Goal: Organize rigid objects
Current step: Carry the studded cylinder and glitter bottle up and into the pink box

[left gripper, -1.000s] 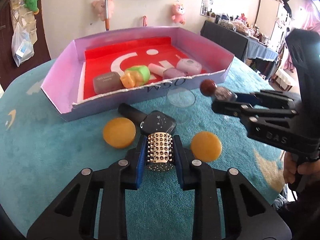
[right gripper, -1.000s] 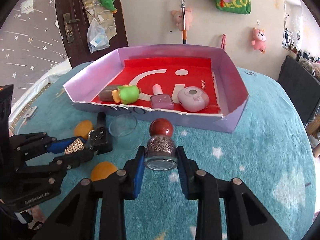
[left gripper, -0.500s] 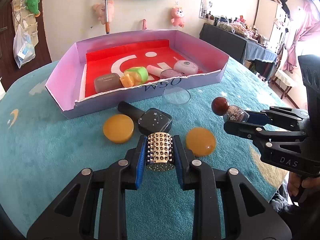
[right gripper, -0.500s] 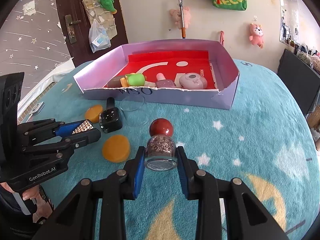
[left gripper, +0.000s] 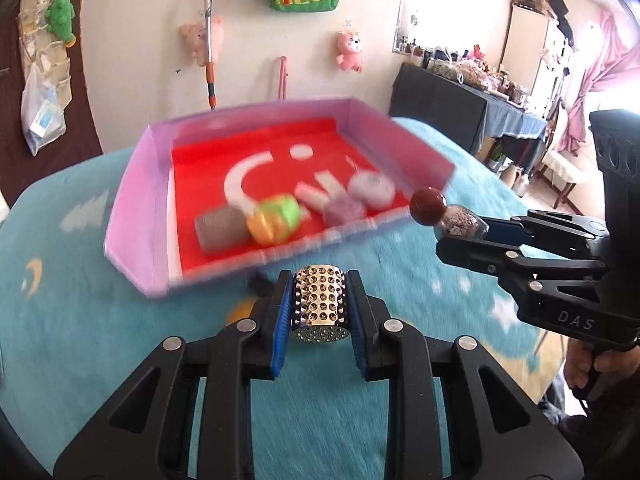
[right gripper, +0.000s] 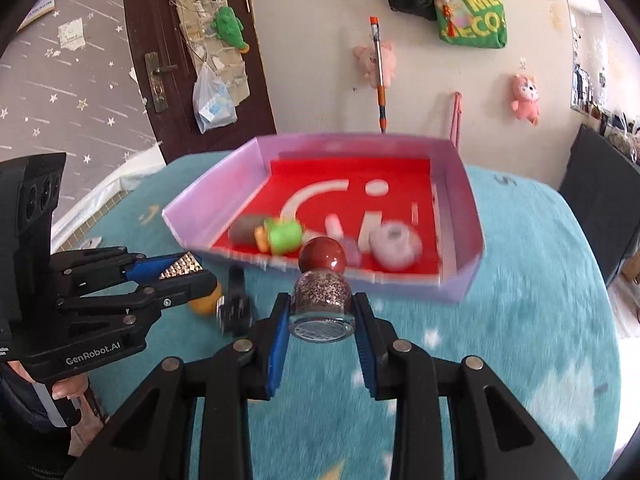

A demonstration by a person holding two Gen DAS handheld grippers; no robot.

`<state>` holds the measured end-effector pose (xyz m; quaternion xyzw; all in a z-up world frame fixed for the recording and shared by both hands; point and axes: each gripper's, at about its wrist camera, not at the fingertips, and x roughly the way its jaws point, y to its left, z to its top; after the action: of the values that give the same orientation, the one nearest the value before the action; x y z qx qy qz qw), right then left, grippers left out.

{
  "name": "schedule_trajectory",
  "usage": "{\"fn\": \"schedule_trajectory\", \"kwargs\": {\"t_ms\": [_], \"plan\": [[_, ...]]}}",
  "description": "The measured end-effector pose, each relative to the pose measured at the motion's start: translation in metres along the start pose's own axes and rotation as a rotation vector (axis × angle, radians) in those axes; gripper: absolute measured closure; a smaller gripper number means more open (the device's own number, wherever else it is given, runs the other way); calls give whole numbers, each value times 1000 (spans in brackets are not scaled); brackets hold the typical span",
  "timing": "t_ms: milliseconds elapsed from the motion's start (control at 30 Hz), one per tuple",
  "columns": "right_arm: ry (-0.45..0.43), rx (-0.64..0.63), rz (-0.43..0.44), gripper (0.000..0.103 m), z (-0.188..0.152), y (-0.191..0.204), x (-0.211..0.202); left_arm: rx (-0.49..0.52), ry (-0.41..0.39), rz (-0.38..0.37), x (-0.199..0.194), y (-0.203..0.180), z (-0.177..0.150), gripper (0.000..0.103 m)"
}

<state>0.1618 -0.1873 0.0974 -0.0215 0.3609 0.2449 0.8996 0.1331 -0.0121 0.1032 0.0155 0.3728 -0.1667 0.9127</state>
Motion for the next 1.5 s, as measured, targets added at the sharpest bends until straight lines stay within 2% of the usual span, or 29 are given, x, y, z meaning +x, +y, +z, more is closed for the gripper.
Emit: {"fn": "schedule_trajectory", "kwargs": {"t_ms": [100, 200, 267, 400, 533, 800, 1000, 1500], "plan": [[31, -15, 10, 70, 31, -9, 25, 21, -9, -22, 10, 11, 38, 79], [87, -14, 29, 70, 56, -18, 57, 46, 23, -33, 35, 24, 68, 79], [125, -12, 34, 70, 64, -23, 76, 57, 57, -51, 54, 32, 81, 79], [203, -22, 0, 70, 72, -32, 112, 79, 139, -38, 97, 42, 93, 79], [256, -33, -9, 70, 75, -37, 132, 89, 210, -27, 129, 48, 97, 79], [315, -69, -31, 70, 77, -40, 150, 93, 280, -33, 159, 54, 96, 79], [332, -78, -31, 70, 78, -38, 154, 83, 311, -32, 162, 59, 94, 79], [340, -70, -24, 70, 80, -37, 157, 71, 315, -35, 163, 59, 95, 79]]}}
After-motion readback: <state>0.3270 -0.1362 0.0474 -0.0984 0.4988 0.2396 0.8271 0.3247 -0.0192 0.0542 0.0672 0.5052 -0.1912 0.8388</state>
